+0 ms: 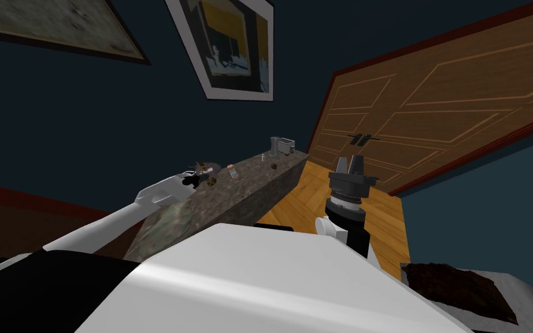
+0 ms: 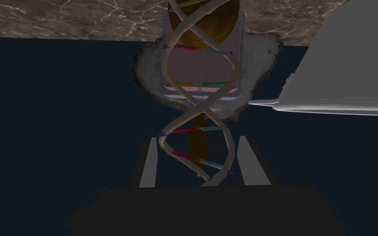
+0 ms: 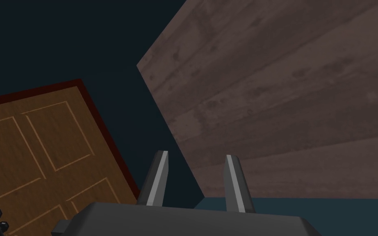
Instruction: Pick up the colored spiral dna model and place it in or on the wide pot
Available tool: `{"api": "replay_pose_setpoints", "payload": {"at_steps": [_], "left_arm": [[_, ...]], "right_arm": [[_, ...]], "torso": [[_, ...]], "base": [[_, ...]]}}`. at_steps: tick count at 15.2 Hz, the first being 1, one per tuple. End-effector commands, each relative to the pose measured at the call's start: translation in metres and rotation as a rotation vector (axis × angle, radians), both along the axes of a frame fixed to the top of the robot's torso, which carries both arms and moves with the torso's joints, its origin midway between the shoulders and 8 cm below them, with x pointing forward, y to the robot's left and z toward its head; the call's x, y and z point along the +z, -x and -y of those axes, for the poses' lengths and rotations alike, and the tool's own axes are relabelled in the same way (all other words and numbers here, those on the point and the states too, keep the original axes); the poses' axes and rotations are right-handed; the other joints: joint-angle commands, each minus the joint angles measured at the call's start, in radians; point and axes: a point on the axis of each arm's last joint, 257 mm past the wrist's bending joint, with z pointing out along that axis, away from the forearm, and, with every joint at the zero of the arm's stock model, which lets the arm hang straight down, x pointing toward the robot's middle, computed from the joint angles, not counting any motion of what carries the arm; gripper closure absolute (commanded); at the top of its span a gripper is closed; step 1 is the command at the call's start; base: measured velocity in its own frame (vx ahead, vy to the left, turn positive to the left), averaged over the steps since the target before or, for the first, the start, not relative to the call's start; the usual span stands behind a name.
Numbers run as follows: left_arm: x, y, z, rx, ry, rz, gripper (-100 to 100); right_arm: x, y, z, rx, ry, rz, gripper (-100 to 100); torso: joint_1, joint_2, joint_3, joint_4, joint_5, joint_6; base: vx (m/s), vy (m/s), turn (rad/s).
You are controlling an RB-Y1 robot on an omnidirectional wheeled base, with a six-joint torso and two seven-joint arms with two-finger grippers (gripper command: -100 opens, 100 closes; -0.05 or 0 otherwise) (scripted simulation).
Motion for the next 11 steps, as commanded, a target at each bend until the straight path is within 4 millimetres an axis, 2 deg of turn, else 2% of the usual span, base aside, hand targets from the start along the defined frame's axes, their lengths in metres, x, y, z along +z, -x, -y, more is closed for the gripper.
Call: {"api": "replay_pose_setpoints", "payload": {"at_steps": [1,4,5,11], "left_arm": [[0.017,-0.010,-0.002,-0.019,-0.013,0.047,100],[0.040,-0.022,-0.007,-0.039,-0.032,0.113,100],[0.040,-0.022,-0.007,-0.039,-0.032,0.113,100],[0.093,-0.043,-0.020,-0.068,-0.066,0.251,100]], "right_arm": [[0.000,0.000,0.000,0.000,0.000,0.000,0],[0.000,0.000,0.000,0.000,0.000,0.000,0],[0.000,0.000,0.000,0.000,0.000,0.000,0],[0.000,0.000,0.000,0.000,0.000,0.000,0]], "torso": [[0.000,0.000,0.000,0.000,0.000,0.000],[0.001,0.004,0.003,0.002,0.000,0.000],[0.002,0.004,0.003,0.002,0.000,0.000],[0.006,0.003,0.003,0.002,0.001,0.000]], "base": [[-0.186,-0.004,0.020],[-0.157,0.006,0.018],[-0.120,0.034,-0.002],[-0.116,0.045,0.008]]}}
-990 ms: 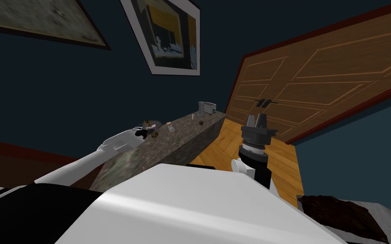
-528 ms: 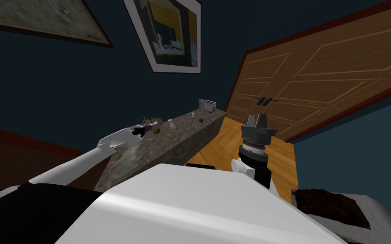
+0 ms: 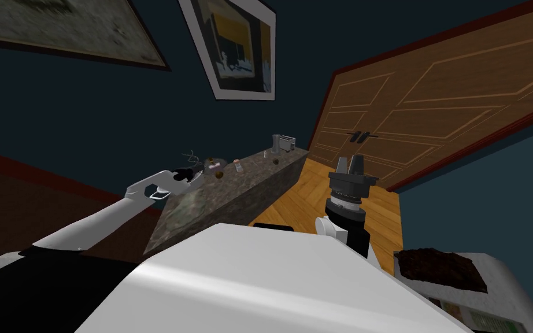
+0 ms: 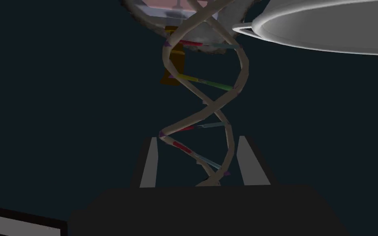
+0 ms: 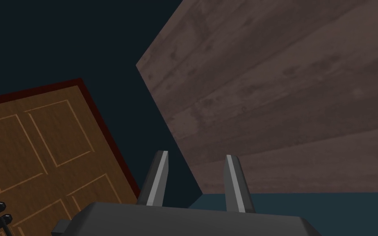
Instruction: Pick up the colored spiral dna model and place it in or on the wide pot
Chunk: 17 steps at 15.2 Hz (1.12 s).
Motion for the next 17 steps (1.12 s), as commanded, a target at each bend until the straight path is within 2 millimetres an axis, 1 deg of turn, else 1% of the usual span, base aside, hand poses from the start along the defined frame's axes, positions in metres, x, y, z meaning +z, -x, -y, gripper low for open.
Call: {"api": "replay_pose_setpoints", "payload": {"at_steps": [1,3,4,5,6,7,8,9,10,14,17], "left_arm": [[0.019,-0.006,-0.003,-0.010,-0.009,0.052,100],[0.036,-0.010,-0.007,-0.015,-0.015,0.094,100],[0.050,-0.014,-0.010,-0.016,-0.018,0.132,100],[0.057,-0.015,-0.012,-0.015,-0.018,0.150,100],[0.069,-0.017,-0.018,-0.007,-0.015,0.183,100],[0.074,-0.017,-0.021,-0.001,-0.012,0.199,100],[0.083,-0.018,-0.028,0.016,-0.002,0.227,100],[0.087,-0.017,-0.032,0.027,0.004,0.239,100],[0.092,-0.016,-0.042,0.052,0.019,0.263,100],[0.096,-0.013,-0.062,0.110,0.058,0.298,100],[0.092,-0.008,-0.080,0.169,0.101,0.314,100]], "right_arm": [[0.000,0.000,0.000,0.000,0.000,0.000,0],[0.000,0.000,0.000,0.000,0.000,0.000,0],[0.000,0.000,0.000,0.000,0.000,0.000,0],[0.000,0.000,0.000,0.000,0.000,0.000,0],[0.000,0.000,0.000,0.000,0.000,0.000,0],[0.000,0.000,0.000,0.000,0.000,0.000,0],[0.000,0.000,0.000,0.000,0.000,0.000,0],[0.000,0.000,0.000,0.000,0.000,0.000,0],[0.000,0.000,0.000,0.000,0.000,0.000,0],[0.000,0.000,0.000,0.000,0.000,0.000,0],[0.000,0.000,0.000,0.000,0.000,0.000,0]], "torso": [[0.000,0.000,0.000,0.000,0.000,0.000],[0.000,-0.001,0.000,0.000,0.000,0.000],[0.000,-0.001,-0.001,0.000,0.000,0.000],[-0.001,-0.001,0.000,0.000,0.000,0.000],[-0.001,0.000,0.000,0.000,0.000,-0.001],[-0.001,0.000,0.000,0.001,0.000,-0.001],[0.000,-0.001,0.000,0.000,0.000,-0.001],[0.002,-0.002,-0.001,0.000,0.000,-0.001],[0.003,-0.004,-0.002,0.000,0.001,-0.001],[0.011,-0.009,-0.005,-0.001,0.004,-0.002],[0.013,-0.011,-0.006,-0.002,0.004,-0.001]], "base": [[-0.112,0.041,0.016],[-0.097,0.037,0.016],[-0.114,0.038,0.028],[-0.111,0.034,0.019],[-0.104,0.036,0.013],[-0.092,0.048,0.009],[-0.068,0.081,-0.009],[-0.047,0.106,-0.031],[-0.040,0.140,-0.056],[-0.015,0.162,-0.059],[-0.002,0.167,-0.078]]}}
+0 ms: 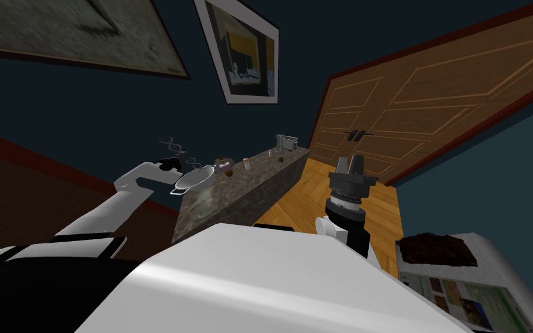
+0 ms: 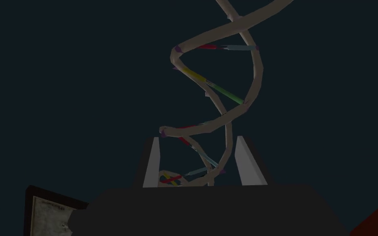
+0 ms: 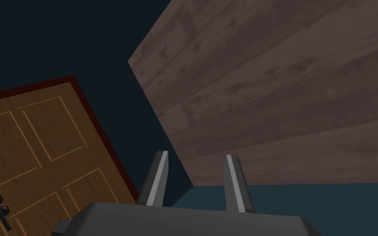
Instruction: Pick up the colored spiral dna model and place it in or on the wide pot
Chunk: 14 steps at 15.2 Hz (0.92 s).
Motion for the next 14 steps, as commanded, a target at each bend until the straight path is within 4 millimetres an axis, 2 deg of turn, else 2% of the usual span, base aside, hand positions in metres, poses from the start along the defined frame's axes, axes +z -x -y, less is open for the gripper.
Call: {"api": "replay_pose_setpoints", "payload": {"at_steps": [1,2,4,5,9,10,14], "left_arm": [[-0.004,0.005,-0.012,0.034,0.033,0.007,100],[-0.010,0.008,-0.021,0.064,0.063,0.009,100],[-0.008,0.009,-0.018,0.052,0.052,0.009,100],[-0.009,0.010,-0.020,0.058,0.056,0.010,-100],[-0.009,0.010,-0.020,0.058,0.057,0.010,-100],[0.002,0.012,-0.022,0.068,0.056,0.010,-100],[0.024,0.015,-0.023,0.087,0.055,0.009,-100]], "right_arm": [[0.000,0.000,0.000,0.000,0.000,0.000,0],[0.000,0.000,0.000,0.000,0.000,0.000,0],[0.000,0.000,0.000,0.000,0.000,0.000,0],[0.000,0.000,0.000,0.000,0.000,0.000,0],[0.000,0.000,0.000,0.000,0.000,0.000,0],[0.000,0.000,0.000,0.000,0.000,0.000,0],[0.000,0.000,0.000,0.000,0.000,0.000,0]], "torso": [[0.000,0.000,0.000,0.000,0.000,0.000],[0.000,-0.001,0.000,0.000,0.000,0.000],[0.003,-0.001,-0.001,0.000,0.001,-0.001],[0.000,-0.001,-0.001,-0.001,0.001,0.000],[-0.012,-0.001,-0.001,-0.001,-0.003,0.000],[-0.013,-0.001,-0.001,-0.001,-0.003,0.000],[-0.012,0.002,0.001,0.000,-0.003,0.000]], "base": [[0.009,0.167,-0.097],[0.009,0.199,-0.119],[0.011,0.170,-0.069],[0.003,0.049,-0.007],[0.000,0.012,-0.001],[-0.011,0.011,-0.060],[-0.035,0.029,-0.085]]}}
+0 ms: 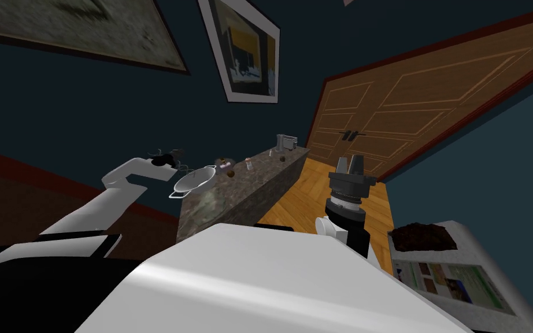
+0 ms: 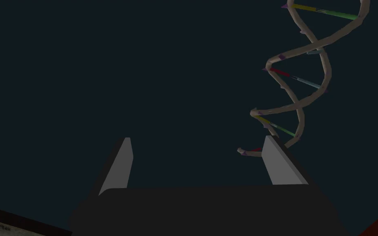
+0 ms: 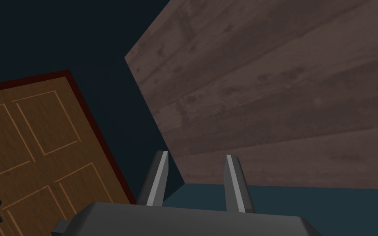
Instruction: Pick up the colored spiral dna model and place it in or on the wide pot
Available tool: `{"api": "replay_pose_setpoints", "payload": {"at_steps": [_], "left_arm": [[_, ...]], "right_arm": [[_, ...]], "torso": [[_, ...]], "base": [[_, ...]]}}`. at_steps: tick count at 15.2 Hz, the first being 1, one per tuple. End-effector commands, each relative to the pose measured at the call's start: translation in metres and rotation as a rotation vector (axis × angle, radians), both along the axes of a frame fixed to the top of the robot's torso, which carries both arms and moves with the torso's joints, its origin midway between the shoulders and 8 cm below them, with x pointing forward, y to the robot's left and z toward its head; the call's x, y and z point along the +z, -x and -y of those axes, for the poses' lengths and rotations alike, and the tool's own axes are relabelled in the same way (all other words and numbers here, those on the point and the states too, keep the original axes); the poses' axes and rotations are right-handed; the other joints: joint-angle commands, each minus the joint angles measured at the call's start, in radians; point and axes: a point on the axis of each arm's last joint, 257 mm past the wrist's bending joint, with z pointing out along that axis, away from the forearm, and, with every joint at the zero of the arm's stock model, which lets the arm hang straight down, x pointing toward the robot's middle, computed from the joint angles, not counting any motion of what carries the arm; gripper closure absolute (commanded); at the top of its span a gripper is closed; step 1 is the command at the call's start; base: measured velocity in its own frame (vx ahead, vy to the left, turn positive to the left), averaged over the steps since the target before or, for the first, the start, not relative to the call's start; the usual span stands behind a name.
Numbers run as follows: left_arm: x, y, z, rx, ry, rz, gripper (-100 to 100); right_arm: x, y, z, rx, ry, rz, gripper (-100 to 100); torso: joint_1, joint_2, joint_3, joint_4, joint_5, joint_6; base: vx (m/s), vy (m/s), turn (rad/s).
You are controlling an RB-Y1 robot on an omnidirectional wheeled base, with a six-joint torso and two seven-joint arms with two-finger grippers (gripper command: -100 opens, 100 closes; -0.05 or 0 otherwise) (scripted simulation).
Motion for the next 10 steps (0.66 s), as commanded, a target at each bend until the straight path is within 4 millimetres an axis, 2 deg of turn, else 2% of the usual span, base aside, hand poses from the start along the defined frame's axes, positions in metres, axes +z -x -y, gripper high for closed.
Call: {"api": "replay_pose_setpoints", "payload": {"at_steps": [1,4,5,10], "left_arm": [[0.012,0.001,0.000,0.012,0.000,-0.003,-100],[0.028,0.003,0.000,0.024,0.000,-0.006,-100],[0.022,0.002,0.001,0.017,-0.001,-0.003,-100],[0.023,0.003,0.001,0.020,0.000,-0.004,-100]], "right_arm": [[0.000,0.000,0.000,0.000,0.000,0.000,0],[0.000,0.000,0.000,0.000,0.000,0.000,0],[0.000,0.000,0.000,0.000,0.000,0.000,0],[0.000,0.000,0.000,0.000,0.000,0.000,0]], "torso": [[0.000,0.000,0.000,0.000,0.000,0.000],[0.000,0.000,0.000,0.000,0.000,0.000],[-0.001,0.000,0.000,0.000,0.000,0.000],[-0.002,-0.002,-0.001,-0.001,0.000,0.000]], "base": [[-0.041,0.023,-0.072],[-0.032,0.022,-0.070],[-0.018,0.013,-0.030],[-0.001,0.001,0.000]]}}
